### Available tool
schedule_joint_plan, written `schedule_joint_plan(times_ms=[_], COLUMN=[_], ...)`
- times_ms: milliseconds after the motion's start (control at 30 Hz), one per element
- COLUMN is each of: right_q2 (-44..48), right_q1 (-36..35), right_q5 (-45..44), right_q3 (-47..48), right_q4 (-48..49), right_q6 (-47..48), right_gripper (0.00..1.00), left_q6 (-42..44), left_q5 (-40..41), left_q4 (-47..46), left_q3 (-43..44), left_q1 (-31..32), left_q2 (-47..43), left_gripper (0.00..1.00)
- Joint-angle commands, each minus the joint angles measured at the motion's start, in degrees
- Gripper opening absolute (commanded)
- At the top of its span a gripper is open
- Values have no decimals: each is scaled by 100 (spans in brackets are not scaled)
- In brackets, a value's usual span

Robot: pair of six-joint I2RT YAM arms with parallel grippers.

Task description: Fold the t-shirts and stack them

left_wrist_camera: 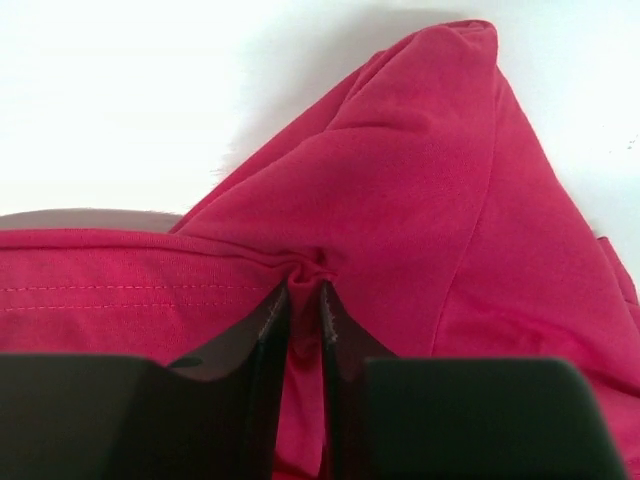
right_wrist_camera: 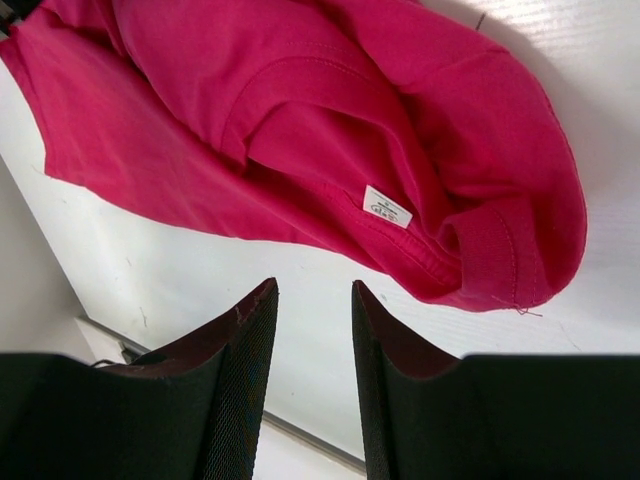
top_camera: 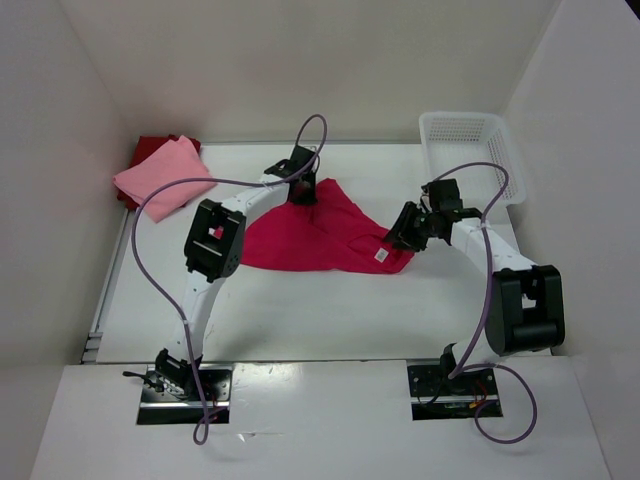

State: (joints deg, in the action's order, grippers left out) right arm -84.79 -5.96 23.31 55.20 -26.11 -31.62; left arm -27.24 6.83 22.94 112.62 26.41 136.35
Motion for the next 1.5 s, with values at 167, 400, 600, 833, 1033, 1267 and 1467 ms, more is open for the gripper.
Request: schedule_joint_plan(times_ms=[167, 400, 600, 833, 1033, 1267, 1467], right_q2=[7, -519, -819, -1126, -1636, -2401, -2401], right_q1=[-72, -72, -361, -1108, -1382, -1548, -1654], right_q5=[-20, -265, -485, -538, -143, 77, -72], right_q3=[-97, 263, 456, 939, 1186, 1940, 2241], right_q4=[220, 273, 211, 211, 439, 457, 141], right_q6=[129, 182, 244, 244, 129, 59, -2], right_gripper=[41, 52, 54, 60, 65, 64, 54], left_q6=[-166, -615, -1071, -1310, -1415, -1670, -1617], left_q5=[47, -331, -709, -1237, -1736, -2019, -2080], left_q4=[-298, -825, -940, -371, -237, -800, -852], left_q3=[-449, -2213, -3929, -5793, -6611, -6735, -6727], left_q1=[-5, -531, -1067, -2410, -3080, -3081, -3081], left_q2=[-802, -2803, -4596, -6488, -7315, -7026, -6965], left_gripper=[19, 14, 10, 7, 9, 9, 9])
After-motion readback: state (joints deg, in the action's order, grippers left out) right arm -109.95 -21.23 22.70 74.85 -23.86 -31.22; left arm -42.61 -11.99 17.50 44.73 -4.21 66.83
